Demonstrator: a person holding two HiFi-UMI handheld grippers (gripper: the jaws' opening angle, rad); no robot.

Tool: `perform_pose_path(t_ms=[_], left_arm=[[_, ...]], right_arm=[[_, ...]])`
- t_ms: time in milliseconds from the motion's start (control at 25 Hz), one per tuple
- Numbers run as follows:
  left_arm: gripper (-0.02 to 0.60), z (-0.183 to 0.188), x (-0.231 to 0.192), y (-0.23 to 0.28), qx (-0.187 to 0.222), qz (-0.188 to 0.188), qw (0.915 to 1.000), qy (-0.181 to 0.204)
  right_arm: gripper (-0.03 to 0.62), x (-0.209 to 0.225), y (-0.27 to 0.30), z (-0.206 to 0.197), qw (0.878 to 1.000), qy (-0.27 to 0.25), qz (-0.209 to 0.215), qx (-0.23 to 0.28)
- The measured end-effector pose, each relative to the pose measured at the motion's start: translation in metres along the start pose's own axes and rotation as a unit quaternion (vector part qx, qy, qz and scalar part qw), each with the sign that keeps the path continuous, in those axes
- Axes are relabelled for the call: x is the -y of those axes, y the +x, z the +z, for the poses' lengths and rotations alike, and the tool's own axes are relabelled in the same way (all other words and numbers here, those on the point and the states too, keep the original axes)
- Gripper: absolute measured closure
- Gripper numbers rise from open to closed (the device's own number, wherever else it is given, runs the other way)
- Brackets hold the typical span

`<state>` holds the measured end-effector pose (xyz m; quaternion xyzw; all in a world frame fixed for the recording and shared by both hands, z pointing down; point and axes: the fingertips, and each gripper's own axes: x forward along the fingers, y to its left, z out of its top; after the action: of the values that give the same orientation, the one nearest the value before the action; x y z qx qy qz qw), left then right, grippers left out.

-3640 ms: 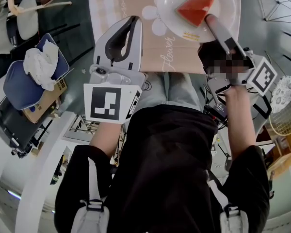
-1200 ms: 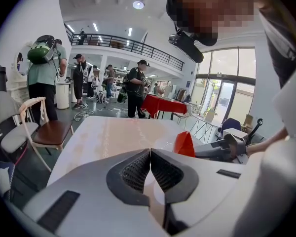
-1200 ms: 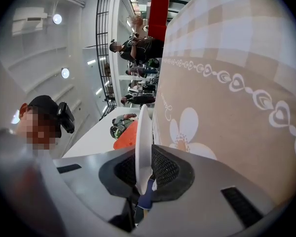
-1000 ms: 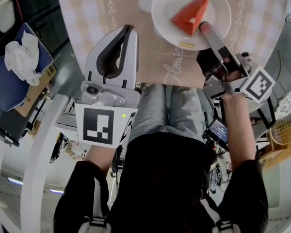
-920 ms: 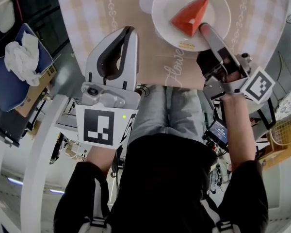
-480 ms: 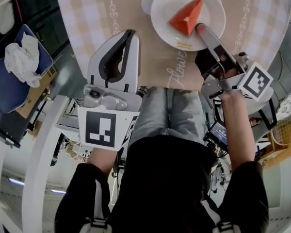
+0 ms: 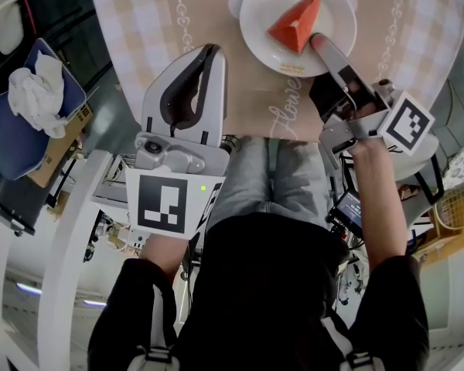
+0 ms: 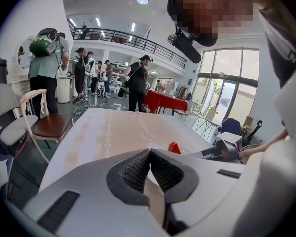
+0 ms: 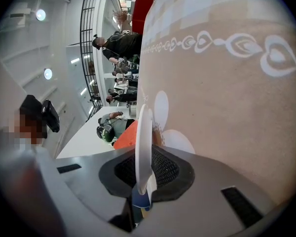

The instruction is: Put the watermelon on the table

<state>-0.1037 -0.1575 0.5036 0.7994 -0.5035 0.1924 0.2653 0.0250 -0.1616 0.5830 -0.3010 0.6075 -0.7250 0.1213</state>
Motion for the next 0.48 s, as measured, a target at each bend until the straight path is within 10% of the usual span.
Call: perform_pose_path(t_ms=[480], left_arm=[[0.566,0.0041,0.0025,0.0006,0.005,-0.008,1.0000,-0.001]], right_arm=[[0.557,0.0037,0.0017,0.0099,0.999,-0.014,-0.029,0.004]])
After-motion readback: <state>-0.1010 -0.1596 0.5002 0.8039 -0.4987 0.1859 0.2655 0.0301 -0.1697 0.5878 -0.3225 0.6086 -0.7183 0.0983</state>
